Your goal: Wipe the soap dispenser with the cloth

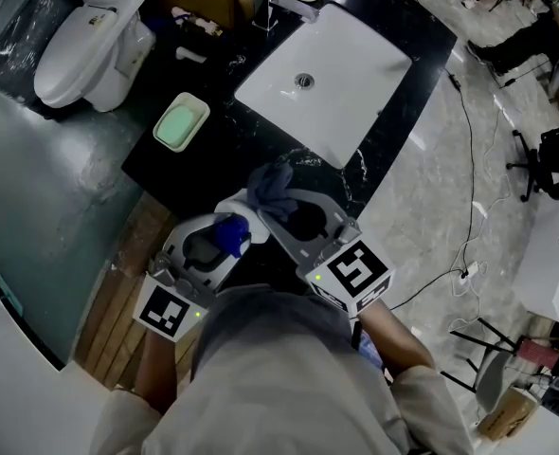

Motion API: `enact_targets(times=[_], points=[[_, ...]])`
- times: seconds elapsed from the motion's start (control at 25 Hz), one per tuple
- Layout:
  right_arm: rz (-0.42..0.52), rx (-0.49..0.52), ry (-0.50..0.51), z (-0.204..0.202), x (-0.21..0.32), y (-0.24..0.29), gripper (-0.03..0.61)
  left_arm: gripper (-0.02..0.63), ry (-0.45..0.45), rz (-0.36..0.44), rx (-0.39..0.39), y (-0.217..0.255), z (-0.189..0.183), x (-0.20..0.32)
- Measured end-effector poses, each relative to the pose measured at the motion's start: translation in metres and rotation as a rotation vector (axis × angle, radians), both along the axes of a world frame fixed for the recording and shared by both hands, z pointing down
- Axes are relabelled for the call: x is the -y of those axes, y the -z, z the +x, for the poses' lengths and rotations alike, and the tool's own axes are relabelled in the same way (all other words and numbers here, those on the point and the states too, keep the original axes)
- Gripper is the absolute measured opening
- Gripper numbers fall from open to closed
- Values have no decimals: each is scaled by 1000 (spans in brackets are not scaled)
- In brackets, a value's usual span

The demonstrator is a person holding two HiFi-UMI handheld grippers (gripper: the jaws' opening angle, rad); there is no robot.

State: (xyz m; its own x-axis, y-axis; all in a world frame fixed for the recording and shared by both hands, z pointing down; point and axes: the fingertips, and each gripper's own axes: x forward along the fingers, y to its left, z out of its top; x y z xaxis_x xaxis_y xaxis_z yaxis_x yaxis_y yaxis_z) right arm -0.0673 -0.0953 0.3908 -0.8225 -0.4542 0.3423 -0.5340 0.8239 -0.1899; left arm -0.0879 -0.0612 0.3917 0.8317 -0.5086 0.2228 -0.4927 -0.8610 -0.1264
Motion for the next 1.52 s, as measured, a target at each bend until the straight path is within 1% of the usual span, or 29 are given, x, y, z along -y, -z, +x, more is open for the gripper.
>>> enact_targets(times=[0.16,0.72,1.52], points=[[-11,-1,-3,1,1,-5,74,130,-2,-13,-7,-3,-2,-1],[-40,-7,-36,7,4,-18,74,130,-4,-17,-28,-3,-3,1],[-80,-41,-58,13,6,-42,74,130,-12,-24,-26,-4,-5,-2]])
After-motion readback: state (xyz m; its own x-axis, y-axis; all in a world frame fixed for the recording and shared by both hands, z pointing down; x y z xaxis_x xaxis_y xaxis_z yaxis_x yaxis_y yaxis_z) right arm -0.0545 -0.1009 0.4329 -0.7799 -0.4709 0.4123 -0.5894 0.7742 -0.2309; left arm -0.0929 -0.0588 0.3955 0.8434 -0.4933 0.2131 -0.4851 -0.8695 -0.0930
